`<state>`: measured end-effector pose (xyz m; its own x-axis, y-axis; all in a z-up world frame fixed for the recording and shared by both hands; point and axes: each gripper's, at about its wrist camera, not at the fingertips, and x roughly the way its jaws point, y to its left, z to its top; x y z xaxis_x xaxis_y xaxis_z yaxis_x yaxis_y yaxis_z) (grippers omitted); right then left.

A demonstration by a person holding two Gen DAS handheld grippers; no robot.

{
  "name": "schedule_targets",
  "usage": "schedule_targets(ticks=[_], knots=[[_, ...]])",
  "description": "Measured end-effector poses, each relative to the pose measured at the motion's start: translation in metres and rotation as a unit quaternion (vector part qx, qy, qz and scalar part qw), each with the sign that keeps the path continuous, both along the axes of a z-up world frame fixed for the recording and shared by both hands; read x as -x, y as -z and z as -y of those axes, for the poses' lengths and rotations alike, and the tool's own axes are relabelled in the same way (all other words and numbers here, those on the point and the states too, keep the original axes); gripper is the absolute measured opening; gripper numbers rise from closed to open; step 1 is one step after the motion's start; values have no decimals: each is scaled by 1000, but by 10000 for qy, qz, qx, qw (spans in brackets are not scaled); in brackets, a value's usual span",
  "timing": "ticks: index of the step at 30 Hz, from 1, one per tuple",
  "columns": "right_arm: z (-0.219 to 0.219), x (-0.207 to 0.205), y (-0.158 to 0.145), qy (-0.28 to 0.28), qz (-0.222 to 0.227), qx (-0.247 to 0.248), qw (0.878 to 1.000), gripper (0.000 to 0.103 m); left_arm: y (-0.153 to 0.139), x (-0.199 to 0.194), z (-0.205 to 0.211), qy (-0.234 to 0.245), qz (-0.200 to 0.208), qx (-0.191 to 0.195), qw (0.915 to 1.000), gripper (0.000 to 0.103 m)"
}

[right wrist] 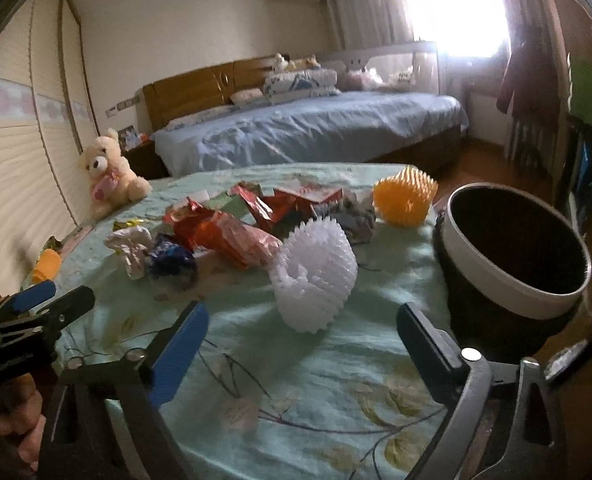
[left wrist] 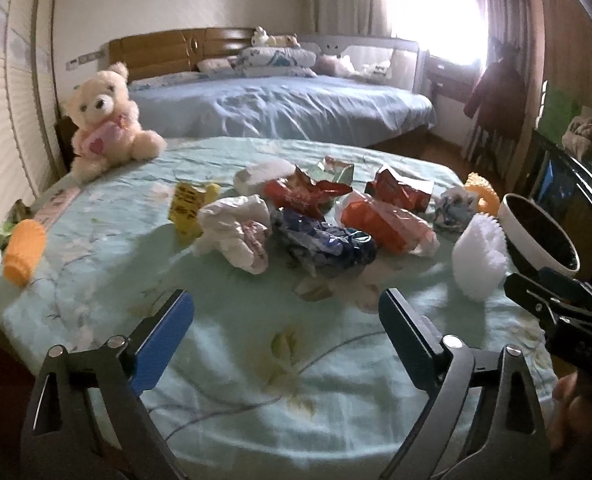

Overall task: Collect trash
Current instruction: 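Grasp the blue plastic bag with the left tool while the right tool grasps the white mesh foam sleeve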

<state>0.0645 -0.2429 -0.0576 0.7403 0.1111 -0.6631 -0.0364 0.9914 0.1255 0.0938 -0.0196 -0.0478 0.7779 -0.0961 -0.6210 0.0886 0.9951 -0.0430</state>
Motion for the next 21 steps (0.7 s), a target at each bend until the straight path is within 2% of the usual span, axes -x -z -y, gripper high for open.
schedule_targets(ticks=[7,10,13,16,18,19,20,21], knots=[[5,-28,18,-19,-369,-99,9993,79,17,-42,9,90,-377,11,9992,86],[8,-37,24,-31,-482,-145,9987,74,25,-57,15,134,-543,-18,9984,80],[12,-43,27,-31,-578,-240,9980,65,31,-69,21,177,-717,-23,9973,68],[17,-49,31,-69,-683,-408,9968,50,37,-77,26,276,-871,39,9958,41],[19,-50,31,-100,-706,-470,9963,41,40,-80,29,350,-982,74,9945,7],[18,-51,32,-115,-702,-477,9963,35,42,-81,30,384,-1028,78,9939,2],[17,-51,31,-140,-696,-480,9963,28,43,-81,30,410,-1049,90,9936,2],[18,-51,30,-167,-688,-473,9964,26,43,-81,30,412,-1028,87,9938,2]])
